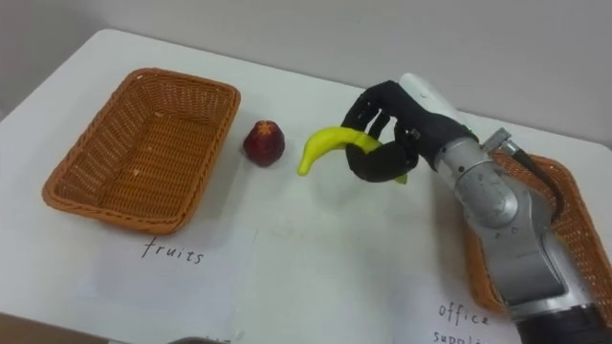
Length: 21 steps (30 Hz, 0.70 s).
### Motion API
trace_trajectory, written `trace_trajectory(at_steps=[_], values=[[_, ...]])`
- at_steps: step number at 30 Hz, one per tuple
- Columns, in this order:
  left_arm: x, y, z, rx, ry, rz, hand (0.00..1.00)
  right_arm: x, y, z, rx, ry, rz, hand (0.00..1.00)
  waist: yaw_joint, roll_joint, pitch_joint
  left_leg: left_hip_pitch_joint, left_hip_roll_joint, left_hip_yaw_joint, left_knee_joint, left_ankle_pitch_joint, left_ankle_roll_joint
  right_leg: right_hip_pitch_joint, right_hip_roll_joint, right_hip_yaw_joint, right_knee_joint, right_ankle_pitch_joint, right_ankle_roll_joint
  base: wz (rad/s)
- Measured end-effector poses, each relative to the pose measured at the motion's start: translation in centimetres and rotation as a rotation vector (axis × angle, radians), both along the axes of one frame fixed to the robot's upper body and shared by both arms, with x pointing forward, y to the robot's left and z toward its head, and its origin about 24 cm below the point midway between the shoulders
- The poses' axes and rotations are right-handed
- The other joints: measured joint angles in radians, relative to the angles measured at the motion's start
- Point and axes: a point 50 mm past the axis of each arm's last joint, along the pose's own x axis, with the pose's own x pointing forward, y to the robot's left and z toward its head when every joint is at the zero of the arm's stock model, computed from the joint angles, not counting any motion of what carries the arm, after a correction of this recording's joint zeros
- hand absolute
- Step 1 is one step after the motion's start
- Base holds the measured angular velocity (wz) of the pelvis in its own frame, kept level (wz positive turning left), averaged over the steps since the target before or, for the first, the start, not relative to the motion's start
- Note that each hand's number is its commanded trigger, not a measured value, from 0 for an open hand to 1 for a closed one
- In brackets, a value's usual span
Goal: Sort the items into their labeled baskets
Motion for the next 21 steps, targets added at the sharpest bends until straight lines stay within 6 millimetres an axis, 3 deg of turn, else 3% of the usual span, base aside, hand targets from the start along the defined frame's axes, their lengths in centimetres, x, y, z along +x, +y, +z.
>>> trace_trajectory(at_steps=[10, 21], values=[[0.3, 0.1, 0.1, 0.005, -0.012, -0.003, 0.00, 0.4, 0.7, 3.0, 0.049, -0.132, 0.018, 1.00, 0.004, 0.012, -0.0027, 0.001, -0.002, -0.019, 0.005, 0.000, 0.000, 0.008, 0.000, 0.000, 0.000, 0.000, 0.000, 0.03], [0.9, -0.6, -0.1, -0.016, -0.022, 0.003, 0.00, 0.7, 2.9, 3.0, 0.146, -0.146, 0.055, 1.00, 0.055, 0.017, -0.0014, 0.007, -0.004, -0.031, 0.007, 0.000, 0.000, 0.017, -0.004, -0.024, 0.004, -0.001, 0.002, 0.02]])
